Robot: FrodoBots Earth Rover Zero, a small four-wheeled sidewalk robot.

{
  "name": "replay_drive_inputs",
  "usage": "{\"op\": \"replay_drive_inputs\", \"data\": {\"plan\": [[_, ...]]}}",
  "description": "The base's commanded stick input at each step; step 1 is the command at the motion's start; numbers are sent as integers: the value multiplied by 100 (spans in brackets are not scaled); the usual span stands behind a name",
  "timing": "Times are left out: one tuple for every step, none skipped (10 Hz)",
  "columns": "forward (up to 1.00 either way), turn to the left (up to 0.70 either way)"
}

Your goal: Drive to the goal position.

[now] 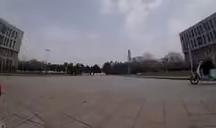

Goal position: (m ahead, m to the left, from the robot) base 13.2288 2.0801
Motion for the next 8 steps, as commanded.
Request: {"op": "replay_drive_inputs", "data": {"plan": [[85, 0], [85, 0], [85, 0], [85, 0], [85, 0], [85, 0], [85, 0], [85, 0]]}}
